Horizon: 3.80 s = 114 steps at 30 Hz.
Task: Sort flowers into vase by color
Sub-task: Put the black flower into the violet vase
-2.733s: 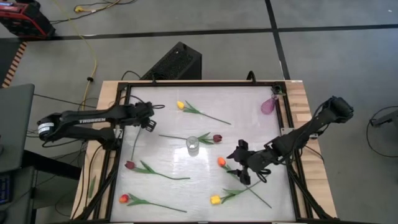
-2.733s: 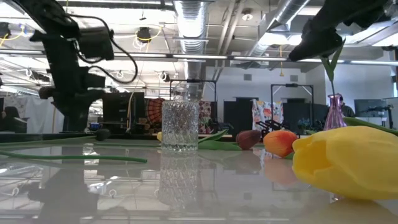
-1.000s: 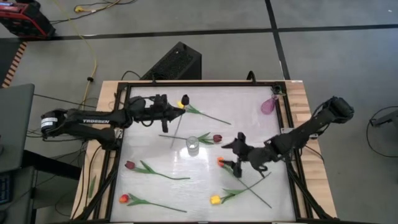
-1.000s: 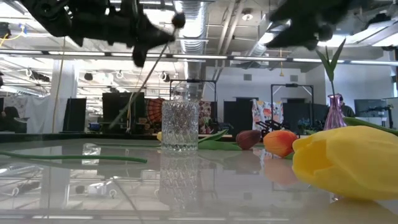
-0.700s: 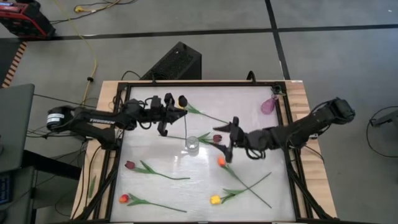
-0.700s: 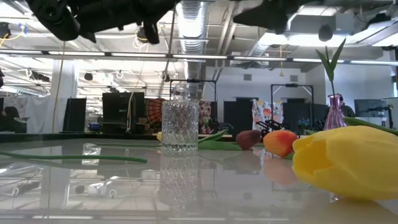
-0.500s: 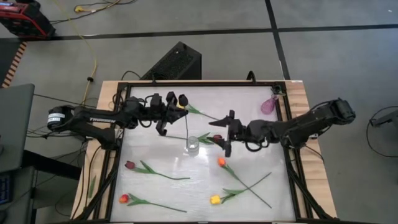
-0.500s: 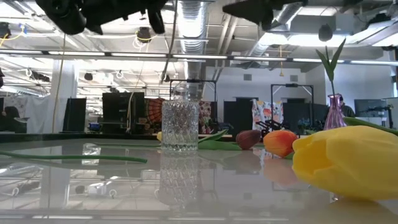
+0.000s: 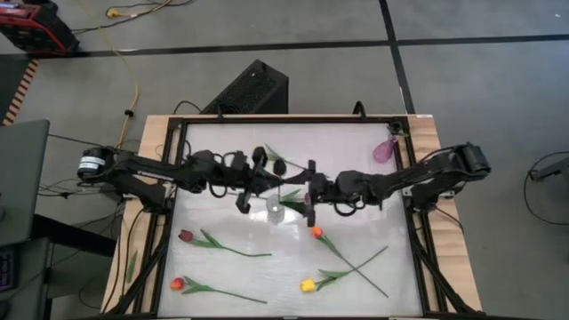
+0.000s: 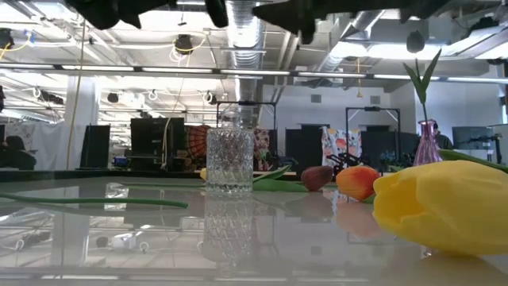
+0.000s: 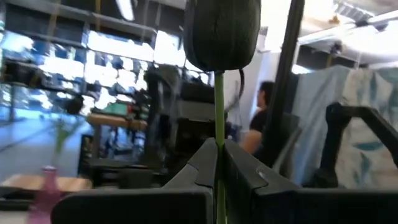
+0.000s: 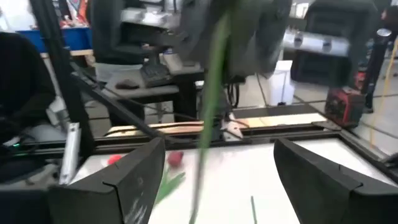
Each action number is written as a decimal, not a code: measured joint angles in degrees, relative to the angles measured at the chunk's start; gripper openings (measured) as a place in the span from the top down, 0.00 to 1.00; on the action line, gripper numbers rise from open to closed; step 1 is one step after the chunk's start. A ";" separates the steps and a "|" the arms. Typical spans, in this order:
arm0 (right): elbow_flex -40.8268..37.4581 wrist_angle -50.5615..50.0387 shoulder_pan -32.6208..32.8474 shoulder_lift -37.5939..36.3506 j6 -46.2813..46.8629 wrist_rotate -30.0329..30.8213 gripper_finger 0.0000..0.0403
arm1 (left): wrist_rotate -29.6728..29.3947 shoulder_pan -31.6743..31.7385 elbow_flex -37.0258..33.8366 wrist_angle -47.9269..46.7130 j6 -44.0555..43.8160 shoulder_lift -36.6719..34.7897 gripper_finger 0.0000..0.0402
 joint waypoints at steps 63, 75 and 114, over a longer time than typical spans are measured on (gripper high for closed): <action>1.80 -76.21 18.46 -44.73 28.40 37.01 0.95 | 6.15 7.16 1.34 -41.60 7.36 -11.82 0.58; 6.05 -35.13 6.54 -49.18 -19.98 49.78 0.95 | 3.13 7.16 1.34 -41.54 7.61 -11.82 0.58; 9.48 -77.56 -78.99 -44.73 8.31 -10.62 0.95 | 3.08 7.12 1.34 -42.52 3.23 -11.79 0.58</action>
